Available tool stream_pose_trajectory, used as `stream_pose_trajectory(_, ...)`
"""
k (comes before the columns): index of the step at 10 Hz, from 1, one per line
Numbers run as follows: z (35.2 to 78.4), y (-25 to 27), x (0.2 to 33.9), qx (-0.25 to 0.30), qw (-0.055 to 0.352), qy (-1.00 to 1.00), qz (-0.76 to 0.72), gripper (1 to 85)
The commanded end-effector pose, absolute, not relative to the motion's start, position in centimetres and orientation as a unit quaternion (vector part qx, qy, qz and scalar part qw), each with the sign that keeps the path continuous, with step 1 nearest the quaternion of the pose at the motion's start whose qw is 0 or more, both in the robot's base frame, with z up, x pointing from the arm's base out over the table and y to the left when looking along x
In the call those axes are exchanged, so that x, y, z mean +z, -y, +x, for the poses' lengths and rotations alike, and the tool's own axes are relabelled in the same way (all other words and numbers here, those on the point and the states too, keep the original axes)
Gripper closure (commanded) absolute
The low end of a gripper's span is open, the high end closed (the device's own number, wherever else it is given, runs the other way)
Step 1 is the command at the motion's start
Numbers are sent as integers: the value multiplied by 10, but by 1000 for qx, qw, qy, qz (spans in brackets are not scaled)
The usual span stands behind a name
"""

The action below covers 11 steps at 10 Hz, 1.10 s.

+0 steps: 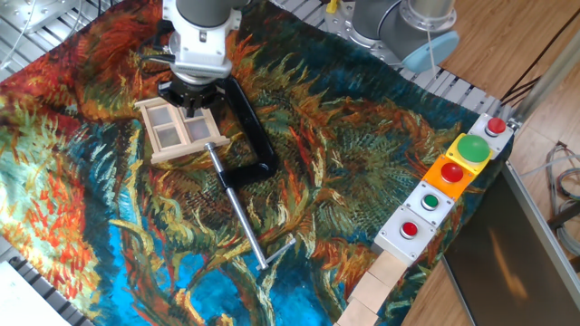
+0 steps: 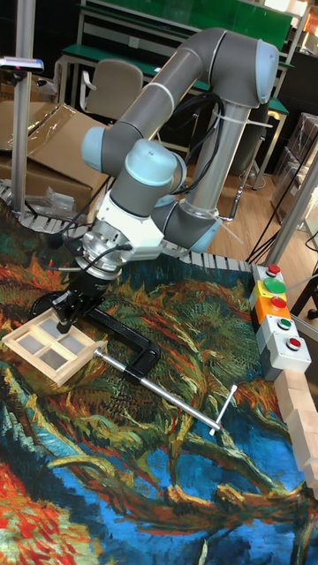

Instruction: Open a sliding window

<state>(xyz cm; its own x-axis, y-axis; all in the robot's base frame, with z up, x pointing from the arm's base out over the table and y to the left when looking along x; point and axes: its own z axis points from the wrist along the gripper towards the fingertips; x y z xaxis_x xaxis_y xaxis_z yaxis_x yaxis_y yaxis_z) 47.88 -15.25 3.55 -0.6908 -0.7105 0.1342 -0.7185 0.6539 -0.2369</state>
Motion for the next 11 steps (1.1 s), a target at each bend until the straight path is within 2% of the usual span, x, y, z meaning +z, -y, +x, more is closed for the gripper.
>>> stream_pose_trajectory(1, 476, 158, 33, 132, 15, 903, 408, 843)
stream_pose_trajectory(7, 466, 157, 26, 112, 19, 896, 430, 843)
stream_pose_trajectory(11, 467, 162, 27, 121, 22, 886, 447, 843)
